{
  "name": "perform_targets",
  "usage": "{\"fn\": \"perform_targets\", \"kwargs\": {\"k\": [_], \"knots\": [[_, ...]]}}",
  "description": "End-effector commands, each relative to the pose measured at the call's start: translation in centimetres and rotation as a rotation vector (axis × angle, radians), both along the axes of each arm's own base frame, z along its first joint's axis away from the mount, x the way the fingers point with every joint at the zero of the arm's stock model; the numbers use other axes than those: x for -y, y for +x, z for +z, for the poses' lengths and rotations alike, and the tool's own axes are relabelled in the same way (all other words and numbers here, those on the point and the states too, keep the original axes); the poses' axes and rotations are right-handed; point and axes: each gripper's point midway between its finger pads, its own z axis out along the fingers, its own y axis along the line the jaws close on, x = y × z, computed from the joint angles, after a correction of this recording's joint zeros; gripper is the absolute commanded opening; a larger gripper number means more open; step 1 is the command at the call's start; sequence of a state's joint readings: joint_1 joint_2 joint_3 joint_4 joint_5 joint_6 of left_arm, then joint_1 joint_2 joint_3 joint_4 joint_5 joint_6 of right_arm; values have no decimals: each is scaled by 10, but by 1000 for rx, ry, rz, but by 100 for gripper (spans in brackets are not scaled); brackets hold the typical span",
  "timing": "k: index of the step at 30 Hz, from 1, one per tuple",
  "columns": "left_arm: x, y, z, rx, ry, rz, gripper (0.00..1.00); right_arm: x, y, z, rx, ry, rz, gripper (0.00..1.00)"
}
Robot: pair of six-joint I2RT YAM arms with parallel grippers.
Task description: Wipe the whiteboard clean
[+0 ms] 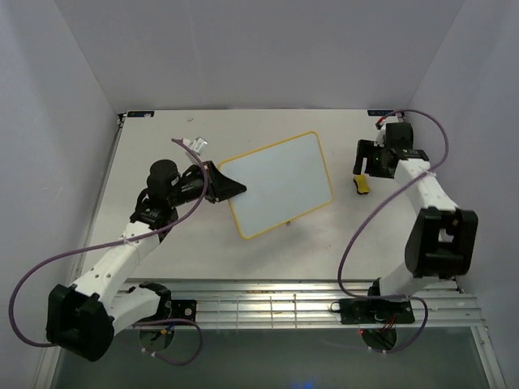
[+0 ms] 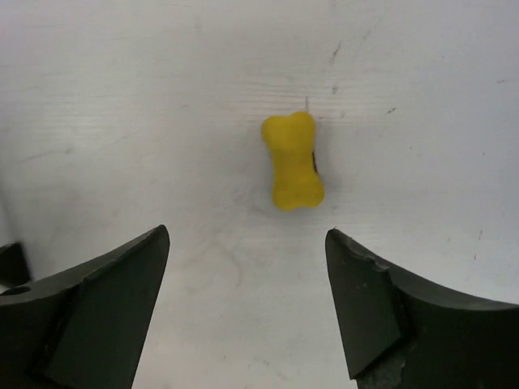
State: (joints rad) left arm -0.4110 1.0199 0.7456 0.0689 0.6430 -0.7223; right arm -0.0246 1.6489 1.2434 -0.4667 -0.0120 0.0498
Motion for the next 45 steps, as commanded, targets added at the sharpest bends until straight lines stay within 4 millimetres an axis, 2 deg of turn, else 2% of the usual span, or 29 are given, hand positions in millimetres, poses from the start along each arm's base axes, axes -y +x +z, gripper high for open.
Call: {"fn": "perform_targets", "kwargs": {"k": [1,2,3,4,5,6,7,9,10,15,19,20,22,25,29,36,37,38,40,41,44,45], "knots": [[-7,11,73,270,-161,-162,0,-32,-28,72,216,125,84,84],[-14,26,75,284,-150,-133,0,-35,-32,80,273,139,93,85],[-13,42,67,273,-134,-130,0,-37,-40,86,303,148,92,87],[-10,47,68,338,-103,-166,0,-38,-59,91,339,158,86,88],[-9,53,82,400,-92,-188,0,-38,-65,95,363,162,81,89],[-7,57,81,430,-77,-217,0,-41,-76,112,424,174,90,90],[-2,63,66,464,-44,-286,0,-44,-85,105,419,188,98,90],[-4,75,63,496,-26,-311,0,-49,-99,115,465,206,121,91],[-4,83,47,486,-14,-348,0,-50,-102,117,475,212,125,91],[-10,103,26,502,6,-390,0,-71,-117,123,493,217,199,91],[-22,118,8,497,15,-418,0,-77,-121,131,502,210,222,92],[-25,121,-4,463,6,-446,0,-79,-121,132,506,212,228,92],[-27,127,-11,453,4,-456,0,-82,-123,135,518,215,242,91],[-27,129,-23,453,12,-453,0,-81,-122,134,512,208,244,92],[-32,131,-29,456,18,-443,0,-81,-122,134,516,201,244,92],[-32,121,-18,454,16,-431,0,-91,-116,129,493,233,281,91],[-30,117,-17,444,10,-438,0,-96,-115,132,501,251,305,91],[-28,108,-12,435,-2,-466,0,-114,-120,136,498,314,408,91],[-17,90,-8,436,-14,-512,0,-133,-124,145,522,373,540,92],[-15,81,0,458,-15,-524,0,-144,-131,148,518,407,631,93],[-11,64,7,460,-28,-575,0,-146,-121,155,486,410,656,93],[-11,61,7,448,-33,-583,0,-144,-118,168,516,395,656,95]]}}
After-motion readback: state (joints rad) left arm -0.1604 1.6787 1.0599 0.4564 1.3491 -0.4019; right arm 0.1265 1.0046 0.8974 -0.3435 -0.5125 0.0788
